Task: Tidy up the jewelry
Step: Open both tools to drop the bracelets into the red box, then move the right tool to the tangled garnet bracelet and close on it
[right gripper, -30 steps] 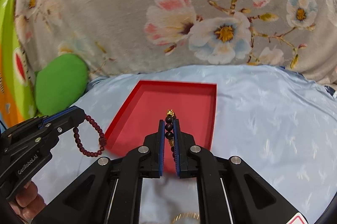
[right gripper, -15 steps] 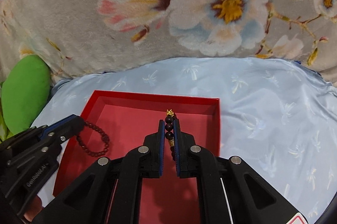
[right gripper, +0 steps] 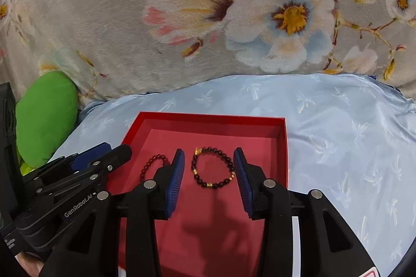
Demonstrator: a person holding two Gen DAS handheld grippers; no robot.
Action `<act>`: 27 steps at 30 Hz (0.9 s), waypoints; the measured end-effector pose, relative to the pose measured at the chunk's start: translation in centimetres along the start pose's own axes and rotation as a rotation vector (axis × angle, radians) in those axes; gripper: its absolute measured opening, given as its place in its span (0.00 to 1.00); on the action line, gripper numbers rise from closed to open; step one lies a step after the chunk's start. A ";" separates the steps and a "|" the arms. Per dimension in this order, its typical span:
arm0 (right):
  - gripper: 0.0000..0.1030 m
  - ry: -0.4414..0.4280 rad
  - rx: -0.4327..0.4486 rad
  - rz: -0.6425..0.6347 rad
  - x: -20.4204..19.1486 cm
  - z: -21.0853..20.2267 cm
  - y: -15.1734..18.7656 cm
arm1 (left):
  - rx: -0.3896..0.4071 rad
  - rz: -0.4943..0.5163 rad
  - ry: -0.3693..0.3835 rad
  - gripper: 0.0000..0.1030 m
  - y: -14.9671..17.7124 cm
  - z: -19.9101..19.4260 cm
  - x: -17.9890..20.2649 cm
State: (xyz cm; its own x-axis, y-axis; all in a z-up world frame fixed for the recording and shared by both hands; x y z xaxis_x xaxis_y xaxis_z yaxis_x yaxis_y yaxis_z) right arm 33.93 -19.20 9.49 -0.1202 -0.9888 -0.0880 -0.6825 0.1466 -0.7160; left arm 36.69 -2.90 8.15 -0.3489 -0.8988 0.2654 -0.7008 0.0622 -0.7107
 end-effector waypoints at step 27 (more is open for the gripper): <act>0.48 -0.082 -0.035 0.009 0.3 -19.1 21.2 | -0.122 0.053 0.121 0.43 21.4 -16.2 6.5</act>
State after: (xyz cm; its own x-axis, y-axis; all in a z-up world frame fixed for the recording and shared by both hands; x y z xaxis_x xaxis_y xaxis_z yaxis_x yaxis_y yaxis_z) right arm 5.70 -15.91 7.52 -0.0675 -0.9861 -0.1517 -0.7063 0.1546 -0.6908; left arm 9.34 -0.38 5.28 -0.4545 -0.8346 0.3112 -0.7471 0.1670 -0.6433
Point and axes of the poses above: each gripper's, at about its wrist camera, not at the fingertips, and z roughly the way its jaws point, x to its right, y to its underside, the point moved 2 cm from there along z, roughly the way its jaws point, and after that the axes turned 9 degrees about y, right-handed, at the moved point
